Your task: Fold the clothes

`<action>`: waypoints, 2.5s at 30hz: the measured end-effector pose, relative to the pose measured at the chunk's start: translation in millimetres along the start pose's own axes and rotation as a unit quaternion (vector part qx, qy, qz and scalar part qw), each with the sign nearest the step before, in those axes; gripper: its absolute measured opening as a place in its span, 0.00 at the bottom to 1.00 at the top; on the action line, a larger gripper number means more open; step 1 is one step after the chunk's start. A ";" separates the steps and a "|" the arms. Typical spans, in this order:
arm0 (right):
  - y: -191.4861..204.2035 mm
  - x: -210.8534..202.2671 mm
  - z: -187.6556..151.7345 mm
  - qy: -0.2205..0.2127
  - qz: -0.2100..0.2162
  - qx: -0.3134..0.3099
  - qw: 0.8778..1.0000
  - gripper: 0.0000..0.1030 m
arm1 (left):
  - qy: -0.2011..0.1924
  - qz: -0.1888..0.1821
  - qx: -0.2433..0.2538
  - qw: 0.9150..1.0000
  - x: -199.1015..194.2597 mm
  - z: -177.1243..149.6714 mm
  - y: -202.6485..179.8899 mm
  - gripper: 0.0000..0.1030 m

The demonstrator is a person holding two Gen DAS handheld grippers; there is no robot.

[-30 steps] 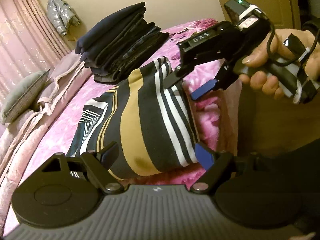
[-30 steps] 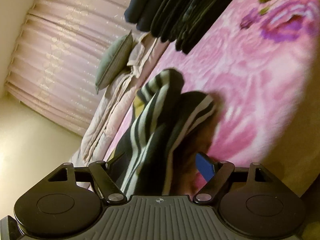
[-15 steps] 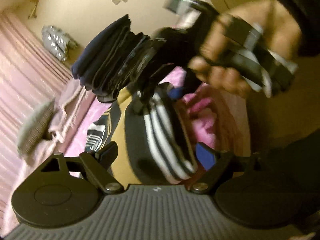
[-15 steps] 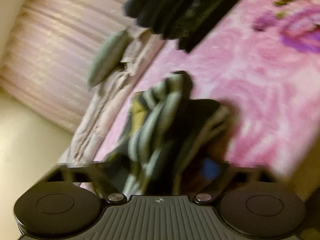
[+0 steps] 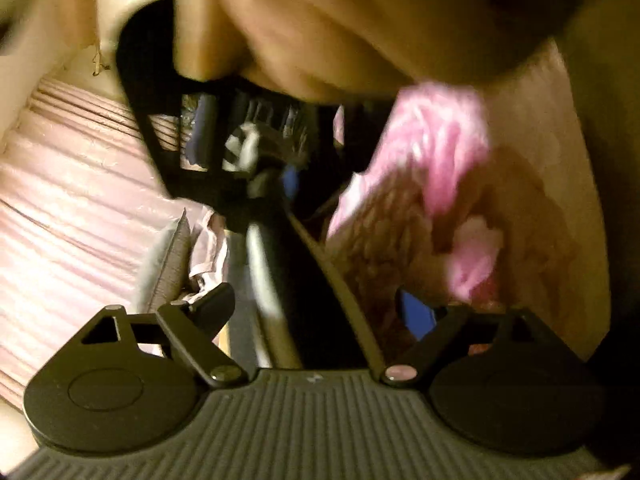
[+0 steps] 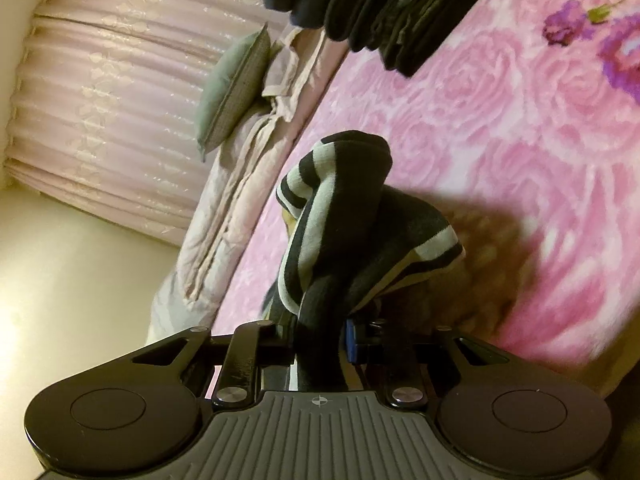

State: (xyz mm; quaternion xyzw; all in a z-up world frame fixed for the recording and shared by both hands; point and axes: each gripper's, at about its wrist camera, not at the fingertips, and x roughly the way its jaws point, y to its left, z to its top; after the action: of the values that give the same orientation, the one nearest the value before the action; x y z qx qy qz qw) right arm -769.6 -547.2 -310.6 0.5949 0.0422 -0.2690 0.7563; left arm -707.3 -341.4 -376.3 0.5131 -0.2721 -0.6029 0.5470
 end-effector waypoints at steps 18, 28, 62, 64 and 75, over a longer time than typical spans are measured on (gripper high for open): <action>-40.2 -40.5 -8.4 0.002 0.092 -0.027 0.995 0.88 | -0.001 -0.044 -0.047 0.998 -11.6 -25.7 79.7 0.17; -20.0 1.7 -8.6 -0.004 0.130 0.075 0.989 0.99 | 0.006 -0.043 0.028 0.999 -25.0 -39.7 81.3 0.17; 222.9 172.8 -127.5 0.135 0.053 -0.440 0.886 0.82 | 0.101 -0.102 -0.787 0.600 -61.8 -394.0 207.6 0.16; 195.9 159.9 -125.7 0.127 0.037 -0.459 0.879 0.83 | 0.090 -0.119 -0.798 0.584 -60.6 -409.1 206.3 0.16; 87.6 55.4 -183.9 0.088 -0.025 -0.660 0.746 0.90 | 0.094 -0.154 -0.842 0.509 -73.4 -441.3 184.5 0.17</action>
State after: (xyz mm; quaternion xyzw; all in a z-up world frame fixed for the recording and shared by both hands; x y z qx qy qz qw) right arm -635.3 -384.5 -308.1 -0.0327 0.2900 -0.1392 0.9463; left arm -241.9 -216.4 -332.2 -0.1004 0.4996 -0.5715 0.6432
